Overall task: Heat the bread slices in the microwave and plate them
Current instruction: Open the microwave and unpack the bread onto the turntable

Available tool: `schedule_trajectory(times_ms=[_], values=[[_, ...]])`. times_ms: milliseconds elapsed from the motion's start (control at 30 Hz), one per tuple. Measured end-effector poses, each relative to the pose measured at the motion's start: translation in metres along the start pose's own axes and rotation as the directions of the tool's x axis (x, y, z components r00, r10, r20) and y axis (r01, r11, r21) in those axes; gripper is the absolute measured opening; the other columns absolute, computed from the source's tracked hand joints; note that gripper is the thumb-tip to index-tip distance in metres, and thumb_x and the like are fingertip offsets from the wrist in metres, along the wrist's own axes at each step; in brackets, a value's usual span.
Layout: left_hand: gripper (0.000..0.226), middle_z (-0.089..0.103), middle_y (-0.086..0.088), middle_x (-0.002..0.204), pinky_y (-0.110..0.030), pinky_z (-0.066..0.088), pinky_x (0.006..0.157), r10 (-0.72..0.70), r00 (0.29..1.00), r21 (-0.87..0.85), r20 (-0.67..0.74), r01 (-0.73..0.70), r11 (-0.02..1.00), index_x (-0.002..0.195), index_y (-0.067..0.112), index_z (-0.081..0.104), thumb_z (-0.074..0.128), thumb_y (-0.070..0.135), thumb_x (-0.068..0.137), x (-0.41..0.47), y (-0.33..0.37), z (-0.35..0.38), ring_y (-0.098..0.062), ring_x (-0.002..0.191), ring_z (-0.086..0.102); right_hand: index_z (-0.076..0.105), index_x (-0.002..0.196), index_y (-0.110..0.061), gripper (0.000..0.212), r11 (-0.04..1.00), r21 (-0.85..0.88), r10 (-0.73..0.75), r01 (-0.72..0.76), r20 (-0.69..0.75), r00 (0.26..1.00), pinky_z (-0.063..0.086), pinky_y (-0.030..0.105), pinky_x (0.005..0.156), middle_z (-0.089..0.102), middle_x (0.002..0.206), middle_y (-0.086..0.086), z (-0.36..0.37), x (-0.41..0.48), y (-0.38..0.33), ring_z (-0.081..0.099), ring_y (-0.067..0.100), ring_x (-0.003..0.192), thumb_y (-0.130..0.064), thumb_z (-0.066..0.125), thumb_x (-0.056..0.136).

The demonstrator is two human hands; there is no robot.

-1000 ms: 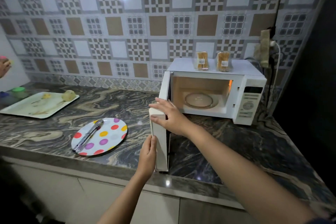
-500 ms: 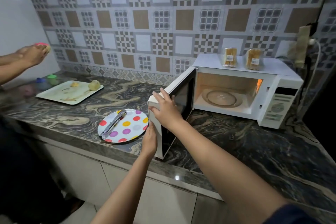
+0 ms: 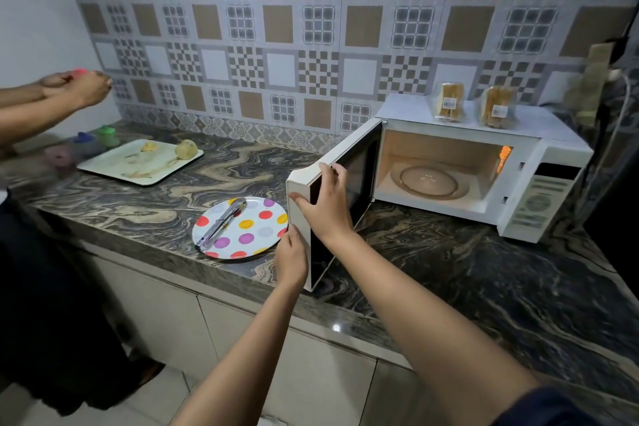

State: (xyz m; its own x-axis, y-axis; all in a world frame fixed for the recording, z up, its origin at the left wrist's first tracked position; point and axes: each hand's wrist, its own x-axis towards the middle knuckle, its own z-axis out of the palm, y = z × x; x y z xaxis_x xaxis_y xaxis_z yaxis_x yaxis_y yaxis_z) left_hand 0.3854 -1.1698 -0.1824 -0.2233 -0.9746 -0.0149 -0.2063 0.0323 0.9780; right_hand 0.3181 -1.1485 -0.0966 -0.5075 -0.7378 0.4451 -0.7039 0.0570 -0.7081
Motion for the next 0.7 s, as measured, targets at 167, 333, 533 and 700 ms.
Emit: schedule_trajectory(times_ms=[167, 333, 533, 700], values=[[0.036, 0.057, -0.017, 0.106, -0.038, 0.038, 0.083, 0.062, 0.994, -0.003, -0.094, -0.062, 0.998, 0.097, 0.004, 0.053, 0.030, 0.032, 0.100, -0.012, 0.005, 0.004, -0.033, 0.105, 0.052, 0.033, 0.140, -0.007, 0.069, 0.999, 0.040, 0.028, -0.029, 0.027, 0.999, 0.029, 0.019, 0.097, 0.038, 0.136, 0.014, -0.010, -0.009, 0.009, 0.041, 0.023, 0.124, -0.019, 0.068, 0.083], [0.041, 0.040, -0.016, 0.135, -0.037, 0.029, 0.104, 0.078, 0.987, 0.026, -0.138, -0.075, 0.997, 0.130, 0.002, 0.044, 0.036, 0.027, 0.099, -0.043, 0.014, 0.008, -0.029, 0.127, 0.037, 0.039, 0.138, -0.009, 0.055, 0.999, 0.041, -0.015, 0.012, 0.092, 0.996, 0.040, 0.033, 0.103, 0.048, 0.132, 0.012, -0.030, -0.021, 0.017, 0.048, 0.022, 0.123, -0.008, 0.058, 0.087], [0.041, 0.044, -0.013, 0.132, -0.031, 0.029, 0.105, 0.264, 0.965, 0.042, 0.000, -0.264, 0.964, 0.132, 0.002, 0.043, 0.040, 0.024, 0.098, -0.077, 0.027, 0.044, -0.025, 0.127, 0.039, 0.039, 0.139, -0.012, 0.052, 0.997, 0.060, 0.046, -0.048, 0.037, 0.998, 0.046, 0.028, 0.094, 0.046, 0.134, 0.012, -0.078, -0.038, 0.047, 0.047, 0.020, 0.124, -0.006, 0.054, 0.090], [0.049, 0.036, -0.009, 0.145, -0.032, 0.027, 0.112, 0.317, 0.932, 0.037, 0.176, -0.328, 0.944, 0.141, 0.005, 0.032, 0.040, 0.026, 0.098, -0.077, 0.059, 0.090, -0.021, 0.136, 0.033, 0.039, 0.140, -0.014, 0.052, 0.981, -0.079, 0.168, -0.175, -0.078, 0.983, 0.044, 0.035, 0.102, 0.048, 0.135, 0.009, -0.149, -0.042, 0.084, 0.046, 0.020, 0.126, -0.010, 0.055, 0.091]])
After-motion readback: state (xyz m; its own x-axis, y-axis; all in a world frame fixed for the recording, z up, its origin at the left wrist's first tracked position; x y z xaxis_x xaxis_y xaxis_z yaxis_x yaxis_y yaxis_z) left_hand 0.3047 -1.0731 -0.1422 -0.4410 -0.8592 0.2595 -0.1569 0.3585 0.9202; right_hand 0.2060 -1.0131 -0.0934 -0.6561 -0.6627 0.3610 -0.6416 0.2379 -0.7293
